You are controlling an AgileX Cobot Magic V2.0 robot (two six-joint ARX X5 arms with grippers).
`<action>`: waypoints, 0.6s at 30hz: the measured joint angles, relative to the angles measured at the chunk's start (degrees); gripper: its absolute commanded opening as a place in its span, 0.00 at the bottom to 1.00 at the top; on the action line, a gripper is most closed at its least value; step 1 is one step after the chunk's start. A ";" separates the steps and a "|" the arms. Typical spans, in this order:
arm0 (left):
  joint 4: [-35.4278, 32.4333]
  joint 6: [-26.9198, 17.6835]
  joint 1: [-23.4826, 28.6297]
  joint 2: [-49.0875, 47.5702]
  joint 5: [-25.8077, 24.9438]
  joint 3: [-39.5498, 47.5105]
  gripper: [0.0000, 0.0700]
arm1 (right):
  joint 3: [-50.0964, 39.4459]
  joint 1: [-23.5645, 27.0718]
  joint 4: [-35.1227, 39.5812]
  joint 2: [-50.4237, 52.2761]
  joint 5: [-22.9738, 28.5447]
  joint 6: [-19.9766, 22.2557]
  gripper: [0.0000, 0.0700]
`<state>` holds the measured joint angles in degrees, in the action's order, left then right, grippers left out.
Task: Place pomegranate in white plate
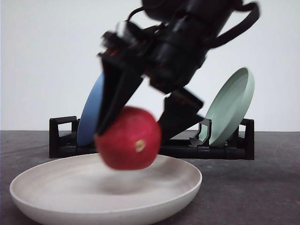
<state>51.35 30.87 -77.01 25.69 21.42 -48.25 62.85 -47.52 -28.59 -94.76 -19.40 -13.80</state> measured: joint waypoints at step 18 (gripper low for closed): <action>0.00 -0.15 0.00 0.00 1.34 0.00 0.85 | 0.00 -2.42 1.17 -3.43 0.08 -0.02 0.81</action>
<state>51.35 30.72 -77.01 25.69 22.76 -48.25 62.85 -49.94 -27.42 -98.19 -19.32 -13.82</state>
